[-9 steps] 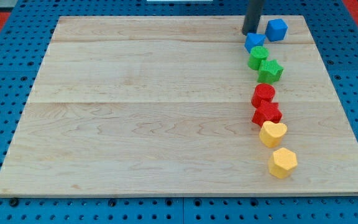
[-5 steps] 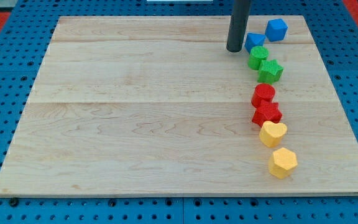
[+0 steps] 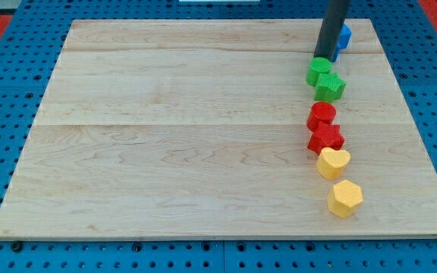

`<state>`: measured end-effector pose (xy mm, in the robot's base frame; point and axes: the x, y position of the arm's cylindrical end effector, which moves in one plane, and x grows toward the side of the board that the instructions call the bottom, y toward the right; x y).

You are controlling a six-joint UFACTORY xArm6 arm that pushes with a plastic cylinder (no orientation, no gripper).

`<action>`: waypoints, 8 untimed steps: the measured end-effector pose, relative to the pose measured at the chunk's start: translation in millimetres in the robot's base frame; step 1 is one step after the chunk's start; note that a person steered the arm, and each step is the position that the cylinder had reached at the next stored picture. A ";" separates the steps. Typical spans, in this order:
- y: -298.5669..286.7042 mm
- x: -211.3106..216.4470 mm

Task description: Slide the blue triangle to the bottom of the blue cube

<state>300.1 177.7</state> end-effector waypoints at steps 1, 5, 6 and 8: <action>-7.4 -0.9; -18.4 -36.4; -18.4 -36.4; -14.0 -36.4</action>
<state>263.7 163.7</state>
